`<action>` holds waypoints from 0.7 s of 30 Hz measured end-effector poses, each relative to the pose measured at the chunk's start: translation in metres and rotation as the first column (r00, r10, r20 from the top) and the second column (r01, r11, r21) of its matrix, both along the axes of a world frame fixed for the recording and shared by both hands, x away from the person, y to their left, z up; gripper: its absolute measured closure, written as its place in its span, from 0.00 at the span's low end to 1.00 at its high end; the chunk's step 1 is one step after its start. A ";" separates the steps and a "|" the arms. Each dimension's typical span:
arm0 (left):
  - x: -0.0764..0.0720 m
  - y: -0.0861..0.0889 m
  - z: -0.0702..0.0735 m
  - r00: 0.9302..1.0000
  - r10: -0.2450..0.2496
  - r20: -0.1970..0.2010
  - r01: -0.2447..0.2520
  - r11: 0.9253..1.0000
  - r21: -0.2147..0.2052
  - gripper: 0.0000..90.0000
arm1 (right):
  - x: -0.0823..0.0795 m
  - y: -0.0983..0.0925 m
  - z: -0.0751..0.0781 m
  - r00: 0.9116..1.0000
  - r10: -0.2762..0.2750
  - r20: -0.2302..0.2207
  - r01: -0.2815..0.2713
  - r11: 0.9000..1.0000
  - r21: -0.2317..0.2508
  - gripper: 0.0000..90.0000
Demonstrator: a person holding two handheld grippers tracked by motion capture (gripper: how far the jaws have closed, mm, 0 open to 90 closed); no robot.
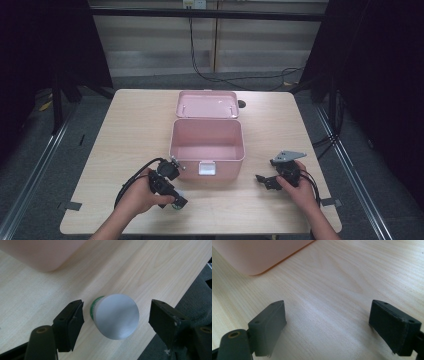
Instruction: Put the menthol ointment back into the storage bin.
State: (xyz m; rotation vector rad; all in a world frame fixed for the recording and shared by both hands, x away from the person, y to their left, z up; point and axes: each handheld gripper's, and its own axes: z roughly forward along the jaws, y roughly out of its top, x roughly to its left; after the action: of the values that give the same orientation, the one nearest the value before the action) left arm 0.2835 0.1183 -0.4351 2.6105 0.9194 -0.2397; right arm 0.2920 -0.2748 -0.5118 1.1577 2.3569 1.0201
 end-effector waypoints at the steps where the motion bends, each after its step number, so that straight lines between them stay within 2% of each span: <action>1: 0.000 0.000 0.000 1.000 -0.001 -0.002 0.001 1.000 0.004 0.31 | 0.000 0.000 0.000 1.000 0.000 0.000 0.000 1.000 0.000 0.15; 10: -0.002 -0.003 -0.001 1.000 -0.018 -0.004 0.018 0.999 0.032 0.37 | 0.000 0.000 0.000 1.000 0.000 -0.001 0.000 1.000 0.000 0.14; 16: -0.003 -0.004 -0.002 0.999 -0.033 -0.016 0.033 0.999 0.043 0.45 | 0.000 0.000 0.000 1.000 0.002 0.002 -0.002 1.000 -0.001 0.15; 21: -0.002 -0.004 -0.002 0.999 -0.038 -0.011 0.038 0.998 0.049 0.50 | 0.000 0.000 0.000 1.000 0.002 0.001 -0.002 1.000 0.000 0.14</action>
State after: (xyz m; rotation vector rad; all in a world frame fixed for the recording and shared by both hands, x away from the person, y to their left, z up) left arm 0.2811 0.1146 -0.4366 2.6767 0.8903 -0.2426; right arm 0.2922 -0.2750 -0.5119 1.1541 2.3581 1.0207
